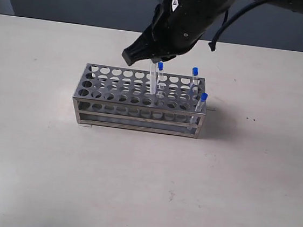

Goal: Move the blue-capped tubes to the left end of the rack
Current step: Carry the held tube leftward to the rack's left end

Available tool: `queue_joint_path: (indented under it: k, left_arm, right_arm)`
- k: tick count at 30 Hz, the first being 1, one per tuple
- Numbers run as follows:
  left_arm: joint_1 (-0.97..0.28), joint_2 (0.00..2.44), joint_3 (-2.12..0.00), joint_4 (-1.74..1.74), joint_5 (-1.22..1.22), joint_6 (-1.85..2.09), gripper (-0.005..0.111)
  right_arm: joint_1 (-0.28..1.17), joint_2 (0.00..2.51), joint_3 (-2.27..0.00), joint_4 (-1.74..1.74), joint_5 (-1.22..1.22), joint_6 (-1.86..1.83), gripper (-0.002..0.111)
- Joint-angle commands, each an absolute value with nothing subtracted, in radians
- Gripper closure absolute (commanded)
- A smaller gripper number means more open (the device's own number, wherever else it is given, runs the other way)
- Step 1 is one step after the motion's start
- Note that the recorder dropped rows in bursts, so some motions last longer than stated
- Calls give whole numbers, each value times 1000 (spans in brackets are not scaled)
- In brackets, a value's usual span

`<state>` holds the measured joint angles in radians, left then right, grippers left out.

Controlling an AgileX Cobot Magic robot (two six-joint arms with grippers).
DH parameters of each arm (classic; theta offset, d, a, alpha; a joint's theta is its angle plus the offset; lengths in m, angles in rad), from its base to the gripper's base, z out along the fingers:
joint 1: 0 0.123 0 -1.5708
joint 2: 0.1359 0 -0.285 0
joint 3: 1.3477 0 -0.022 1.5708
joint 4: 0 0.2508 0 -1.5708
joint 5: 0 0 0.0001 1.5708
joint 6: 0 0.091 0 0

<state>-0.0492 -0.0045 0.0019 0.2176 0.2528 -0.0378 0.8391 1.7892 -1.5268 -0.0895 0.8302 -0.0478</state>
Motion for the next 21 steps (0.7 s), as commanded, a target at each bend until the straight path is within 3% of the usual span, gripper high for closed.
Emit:
queue_joint_path:
  k: [1, 10, 16, 21]
  left_arm:
    - [-55, 0, 0, 221, 240, -41, 106]
    - [-55, 0, 0, 221, 240, -41, 106]
    - [-55, 0, 0, 221, 240, -41, 106]
    - [-55, 0, 0, 221, 240, -41, 106]
  right_arm:
    - [839, 1778, -1532, -75, 774, -86, 109]
    - [839, 1853, -1625, 44, 682, -241, 109]
    - [839, 2179, -2106, 167, 895, -329, 109]
    - [839, 2310, -2268, 187, 937, -329, 109]
